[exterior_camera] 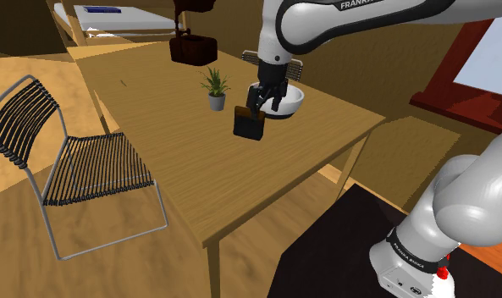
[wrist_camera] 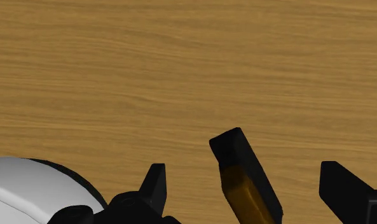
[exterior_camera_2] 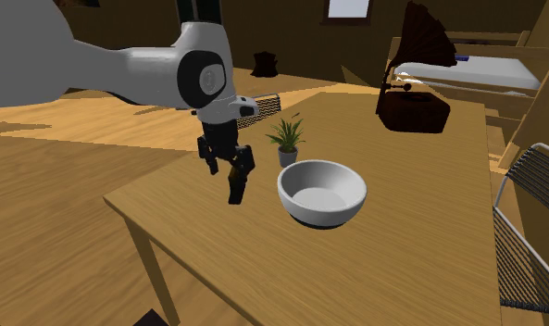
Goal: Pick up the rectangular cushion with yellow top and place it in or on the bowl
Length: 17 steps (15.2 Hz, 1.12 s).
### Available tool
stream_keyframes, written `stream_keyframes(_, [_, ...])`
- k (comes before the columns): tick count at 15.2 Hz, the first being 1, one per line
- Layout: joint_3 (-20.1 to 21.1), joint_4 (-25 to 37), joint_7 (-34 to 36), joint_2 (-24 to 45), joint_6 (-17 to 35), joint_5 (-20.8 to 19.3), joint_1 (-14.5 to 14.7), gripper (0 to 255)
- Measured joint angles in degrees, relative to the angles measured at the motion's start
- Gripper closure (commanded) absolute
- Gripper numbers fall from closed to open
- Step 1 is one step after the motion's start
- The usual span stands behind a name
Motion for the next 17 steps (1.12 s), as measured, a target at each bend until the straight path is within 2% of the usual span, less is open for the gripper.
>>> stream_keyframes(1, [0.0,0.0,0.0,0.0,0.0,0.0,0.0,255])
stream_keyframes(11, [0.0,0.1,0.0,-0.1,0.0,0.0,0.0,255])
stream_keyframes(17, [-0.1,3.4,-0.1,-0.4,-3.7,0.0,0.0,255])
